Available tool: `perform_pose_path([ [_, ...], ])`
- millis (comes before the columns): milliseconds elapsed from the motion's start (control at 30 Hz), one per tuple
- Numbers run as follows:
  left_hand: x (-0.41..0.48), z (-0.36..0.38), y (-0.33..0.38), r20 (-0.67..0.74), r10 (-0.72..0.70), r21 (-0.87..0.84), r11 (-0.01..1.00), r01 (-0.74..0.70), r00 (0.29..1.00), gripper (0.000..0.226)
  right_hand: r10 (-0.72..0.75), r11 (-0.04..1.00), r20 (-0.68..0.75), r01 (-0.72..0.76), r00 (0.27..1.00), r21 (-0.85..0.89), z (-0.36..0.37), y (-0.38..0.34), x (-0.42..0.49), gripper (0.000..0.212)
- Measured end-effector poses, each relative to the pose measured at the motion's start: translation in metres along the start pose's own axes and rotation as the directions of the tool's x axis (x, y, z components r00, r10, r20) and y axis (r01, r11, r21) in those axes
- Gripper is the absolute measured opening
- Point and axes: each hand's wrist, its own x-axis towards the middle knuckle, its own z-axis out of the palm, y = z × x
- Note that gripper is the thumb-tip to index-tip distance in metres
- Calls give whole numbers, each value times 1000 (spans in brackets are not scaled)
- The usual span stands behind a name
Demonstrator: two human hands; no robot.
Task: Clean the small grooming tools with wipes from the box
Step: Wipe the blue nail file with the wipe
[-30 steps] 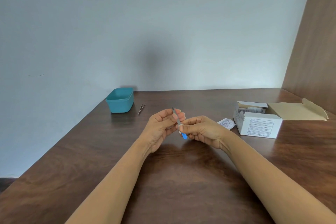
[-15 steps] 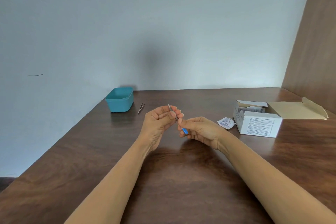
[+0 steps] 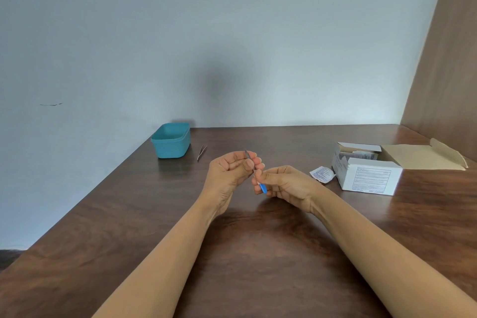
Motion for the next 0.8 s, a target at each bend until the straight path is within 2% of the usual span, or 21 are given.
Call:
perform_pose_path([
  [233, -1, 3, 1, -23, 1, 13, 1000, -1, 1000, 16, 14, 1000, 20, -14, 1000, 3, -3, -3, 0, 7],
  [500, -3, 2, 1, -7, 7, 27, 1000, -6, 1000, 15, -30, 1000, 5, 30, 1000, 10, 0, 2, 0, 19],
  [633, -2, 4, 2, -27, 26, 34, 999, -25, 999, 17, 2, 1000, 46, -3, 999, 21, -3, -2, -1, 15],
  [800, -3, 5, 3, -30, 25, 23, 999, -25, 999, 16, 3, 1000, 12, -4, 1000, 28, -3, -1, 0, 7],
])
